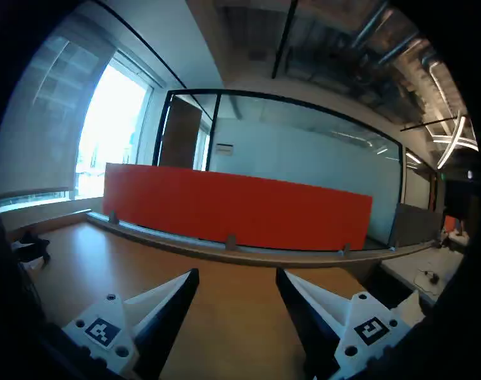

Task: Fold towel

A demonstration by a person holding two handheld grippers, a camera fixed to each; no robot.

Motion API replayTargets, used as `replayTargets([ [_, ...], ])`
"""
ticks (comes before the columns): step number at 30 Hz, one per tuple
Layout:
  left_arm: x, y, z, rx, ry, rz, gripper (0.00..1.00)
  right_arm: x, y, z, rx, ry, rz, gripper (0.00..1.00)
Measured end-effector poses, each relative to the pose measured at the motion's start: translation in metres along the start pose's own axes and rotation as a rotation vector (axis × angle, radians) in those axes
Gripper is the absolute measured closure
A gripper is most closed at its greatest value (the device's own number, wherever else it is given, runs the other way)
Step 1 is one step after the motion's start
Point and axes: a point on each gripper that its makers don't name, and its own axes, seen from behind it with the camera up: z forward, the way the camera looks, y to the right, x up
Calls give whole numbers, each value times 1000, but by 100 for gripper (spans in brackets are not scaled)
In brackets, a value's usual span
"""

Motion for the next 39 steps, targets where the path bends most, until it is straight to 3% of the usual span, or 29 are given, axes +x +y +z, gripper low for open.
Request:
replayTargets([
  [9, 0, 0, 0, 0, 0, 1, 7, -5, 22, -5, -49, 33, 28, 7],
  [18, 0, 0, 0, 0, 0, 1, 7, -38, 37, -14, -59, 45, 78, 6],
  [39, 0, 0, 0, 0, 0, 1, 7, -118, 57, -12, -57, 48, 171, 5],
])
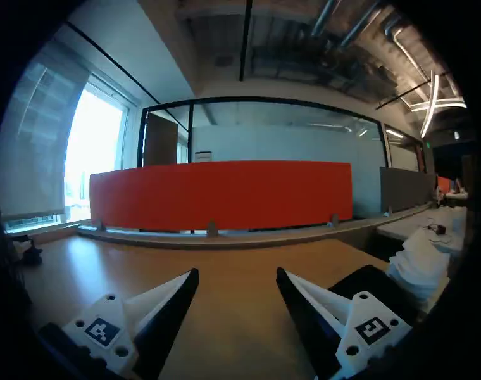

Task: Fold towel

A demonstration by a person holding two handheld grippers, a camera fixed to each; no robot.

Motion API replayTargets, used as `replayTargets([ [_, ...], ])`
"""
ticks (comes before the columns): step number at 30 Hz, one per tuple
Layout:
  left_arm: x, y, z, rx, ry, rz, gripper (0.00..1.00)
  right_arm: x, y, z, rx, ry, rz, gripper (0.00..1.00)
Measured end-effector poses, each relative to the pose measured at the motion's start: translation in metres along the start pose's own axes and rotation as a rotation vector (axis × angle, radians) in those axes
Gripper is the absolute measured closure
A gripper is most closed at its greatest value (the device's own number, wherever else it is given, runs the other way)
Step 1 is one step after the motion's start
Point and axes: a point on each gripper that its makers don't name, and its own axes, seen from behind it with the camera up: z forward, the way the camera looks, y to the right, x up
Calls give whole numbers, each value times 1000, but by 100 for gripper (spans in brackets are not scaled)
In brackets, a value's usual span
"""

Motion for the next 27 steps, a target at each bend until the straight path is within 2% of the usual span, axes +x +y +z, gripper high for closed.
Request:
replayTargets([
  [9, 0, 0, 0, 0, 0, 0, 7, -17, 4, -1, 0, -11, 23, 4],
  [27, 0, 0, 0, 0, 0, 0, 7, -23, -11, -9, 27, 5, -37, 4],
])
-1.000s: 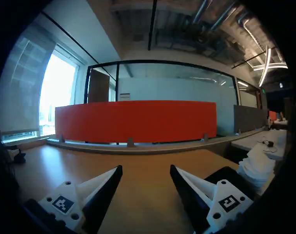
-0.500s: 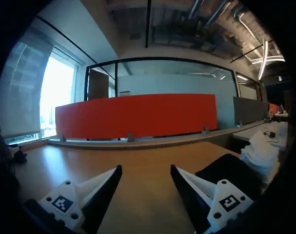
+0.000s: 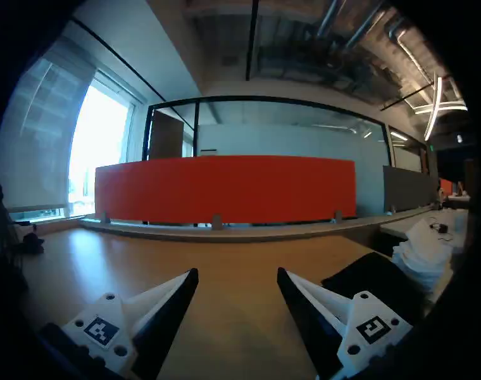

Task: Fold towel

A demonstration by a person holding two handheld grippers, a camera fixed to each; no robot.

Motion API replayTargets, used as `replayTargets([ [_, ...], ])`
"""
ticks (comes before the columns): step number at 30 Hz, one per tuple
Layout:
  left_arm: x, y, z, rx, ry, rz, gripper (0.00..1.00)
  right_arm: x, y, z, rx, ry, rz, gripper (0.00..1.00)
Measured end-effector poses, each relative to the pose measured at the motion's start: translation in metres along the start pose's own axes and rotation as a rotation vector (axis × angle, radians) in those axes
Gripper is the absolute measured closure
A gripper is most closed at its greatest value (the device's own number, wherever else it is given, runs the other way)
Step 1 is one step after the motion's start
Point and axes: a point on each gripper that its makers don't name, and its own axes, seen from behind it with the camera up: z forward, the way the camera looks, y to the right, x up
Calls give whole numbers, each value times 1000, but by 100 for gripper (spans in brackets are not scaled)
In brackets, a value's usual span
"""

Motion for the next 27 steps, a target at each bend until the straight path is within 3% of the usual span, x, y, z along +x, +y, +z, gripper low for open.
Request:
replayTargets([
  [27, 0, 0, 0, 0, 0, 0, 7, 1, -4, 0, 5, -1, -4, 0],
])
